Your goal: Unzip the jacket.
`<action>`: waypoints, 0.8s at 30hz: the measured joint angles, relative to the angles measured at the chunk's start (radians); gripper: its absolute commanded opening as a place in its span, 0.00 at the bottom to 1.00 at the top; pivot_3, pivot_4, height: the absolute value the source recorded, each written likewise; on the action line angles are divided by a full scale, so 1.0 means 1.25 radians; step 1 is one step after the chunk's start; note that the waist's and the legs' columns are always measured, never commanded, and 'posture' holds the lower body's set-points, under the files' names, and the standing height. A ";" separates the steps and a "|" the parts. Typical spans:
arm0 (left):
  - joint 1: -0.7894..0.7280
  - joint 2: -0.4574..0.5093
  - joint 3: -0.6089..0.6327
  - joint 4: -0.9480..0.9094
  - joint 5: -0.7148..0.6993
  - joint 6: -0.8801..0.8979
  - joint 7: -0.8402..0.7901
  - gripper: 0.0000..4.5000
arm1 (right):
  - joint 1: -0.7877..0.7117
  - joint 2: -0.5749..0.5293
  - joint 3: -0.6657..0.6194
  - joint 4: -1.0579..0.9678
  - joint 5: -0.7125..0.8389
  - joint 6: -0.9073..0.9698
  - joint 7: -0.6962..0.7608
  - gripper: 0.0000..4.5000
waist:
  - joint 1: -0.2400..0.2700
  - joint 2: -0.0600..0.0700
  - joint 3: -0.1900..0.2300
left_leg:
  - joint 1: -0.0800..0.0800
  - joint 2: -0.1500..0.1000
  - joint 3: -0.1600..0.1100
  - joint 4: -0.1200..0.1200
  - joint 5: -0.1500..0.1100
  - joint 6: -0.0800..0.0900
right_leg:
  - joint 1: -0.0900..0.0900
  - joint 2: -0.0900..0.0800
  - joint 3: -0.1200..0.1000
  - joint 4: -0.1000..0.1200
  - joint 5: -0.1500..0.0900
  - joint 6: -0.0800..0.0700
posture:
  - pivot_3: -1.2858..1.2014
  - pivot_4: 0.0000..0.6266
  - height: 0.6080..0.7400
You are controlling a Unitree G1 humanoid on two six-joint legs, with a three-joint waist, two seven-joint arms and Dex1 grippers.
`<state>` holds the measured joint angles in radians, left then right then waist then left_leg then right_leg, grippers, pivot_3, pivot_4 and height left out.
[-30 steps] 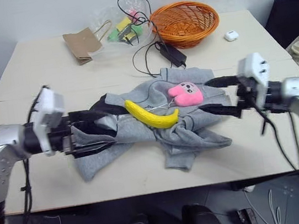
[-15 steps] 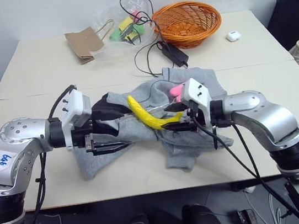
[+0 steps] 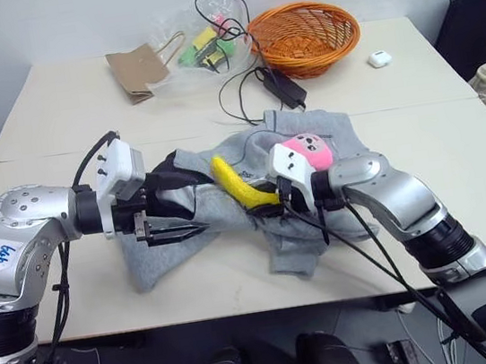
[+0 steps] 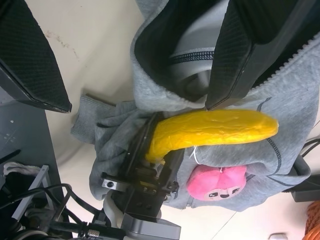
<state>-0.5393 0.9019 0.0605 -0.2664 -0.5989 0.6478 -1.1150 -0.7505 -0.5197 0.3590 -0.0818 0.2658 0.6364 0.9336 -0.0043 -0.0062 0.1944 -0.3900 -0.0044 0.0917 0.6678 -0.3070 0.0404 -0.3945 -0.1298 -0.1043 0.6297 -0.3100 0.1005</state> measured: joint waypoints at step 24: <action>-0.068 -0.112 -0.097 -0.004 0.021 -0.032 -0.009 1.00 | 0.577 -0.380 -0.591 0.174 -0.036 -0.032 -0.130 0.22 | 0.014 -0.001 0.000 | 0.003 -0.001 0.004 0.000 0.001 0.003 | 0.002 0.000 0.000 -0.002 0.002 0.003 | 0.52 0.24 1.00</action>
<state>-0.6247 0.7626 -0.0606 -0.2720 -0.5729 0.6082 -1.1268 -0.0289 -0.9952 -0.3800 0.1362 0.2212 0.5969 0.7714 0.0135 -0.0075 0.1943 -0.3865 -0.0059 0.0962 0.6678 -0.3053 0.0435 -0.3919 -0.1303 -0.1044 0.6269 -0.3081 0.1040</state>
